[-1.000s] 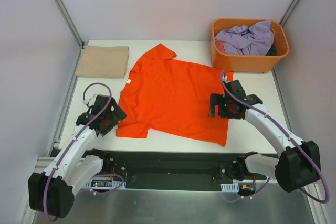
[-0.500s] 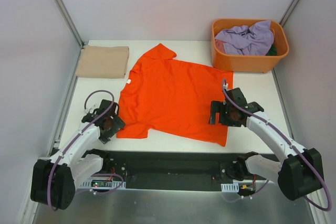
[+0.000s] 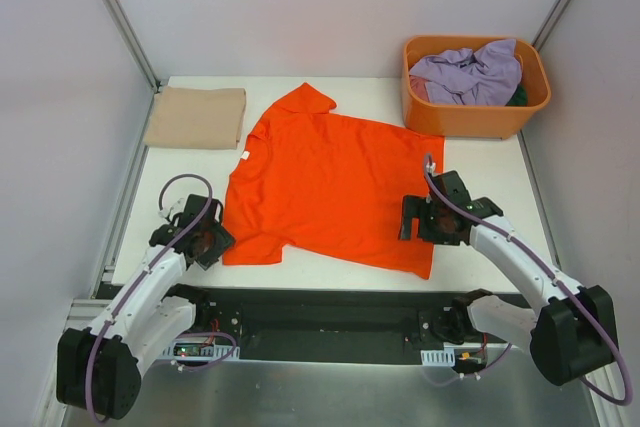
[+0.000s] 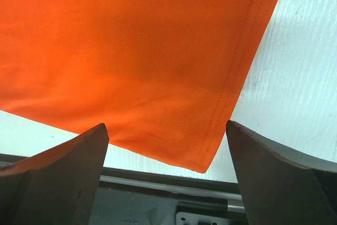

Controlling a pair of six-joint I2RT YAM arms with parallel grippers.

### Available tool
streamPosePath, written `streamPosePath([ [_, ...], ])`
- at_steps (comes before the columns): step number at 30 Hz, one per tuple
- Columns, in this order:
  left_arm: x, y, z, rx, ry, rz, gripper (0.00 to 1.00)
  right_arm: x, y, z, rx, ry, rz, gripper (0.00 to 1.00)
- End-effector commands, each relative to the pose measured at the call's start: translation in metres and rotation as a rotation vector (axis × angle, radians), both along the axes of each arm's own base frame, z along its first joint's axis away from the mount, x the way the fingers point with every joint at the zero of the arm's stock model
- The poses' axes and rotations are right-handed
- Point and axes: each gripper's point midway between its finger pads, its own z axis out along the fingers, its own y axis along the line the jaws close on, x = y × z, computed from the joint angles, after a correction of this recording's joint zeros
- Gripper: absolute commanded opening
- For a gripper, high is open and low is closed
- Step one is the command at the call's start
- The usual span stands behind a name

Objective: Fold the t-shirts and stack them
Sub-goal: Grap the side of the flattened tshirt closest away from the robot with both arms

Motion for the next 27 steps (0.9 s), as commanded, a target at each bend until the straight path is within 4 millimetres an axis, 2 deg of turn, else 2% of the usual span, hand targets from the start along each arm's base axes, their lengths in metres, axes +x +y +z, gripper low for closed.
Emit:
streamPosePath([
  [1, -0.004, 0.006, -0.005, 0.029, 0.024, -0.005, 0.52, -0.004, -0.002, 0.0, -0.001, -0.002, -0.017, 0.96],
  [6, 0.001, 0.005, -0.01, 0.041, 0.054, -0.019, 0.54, -0.007, -0.003, -0.001, -0.003, 0.0, -0.018, 0.96],
  [10, 0.006, -0.003, -0.011, 0.008, 0.054, -0.045, 0.42, -0.01, -0.004, -0.002, -0.003, 0.005, -0.022, 0.96],
  [14, 0.006, -0.002, -0.008, 0.013, 0.025, -0.051, 0.39, -0.011, -0.005, -0.002, -0.001, 0.004, -0.028, 0.96],
  [21, 0.003, -0.014, -0.003, -0.051, -0.005, -0.1, 0.25, -0.012, -0.012, -0.004, -0.039, 0.004, -0.041, 0.96],
  [24, 0.001, -0.018, -0.001, -0.078, -0.008, -0.112, 0.24, -0.012, -0.012, -0.004, -0.039, 0.008, -0.047, 0.96],
  [27, -0.003, -0.022, 0.001, -0.101, -0.006, -0.128, 0.29, -0.014, -0.012, -0.004, -0.034, 0.01, -0.047, 0.96],
])
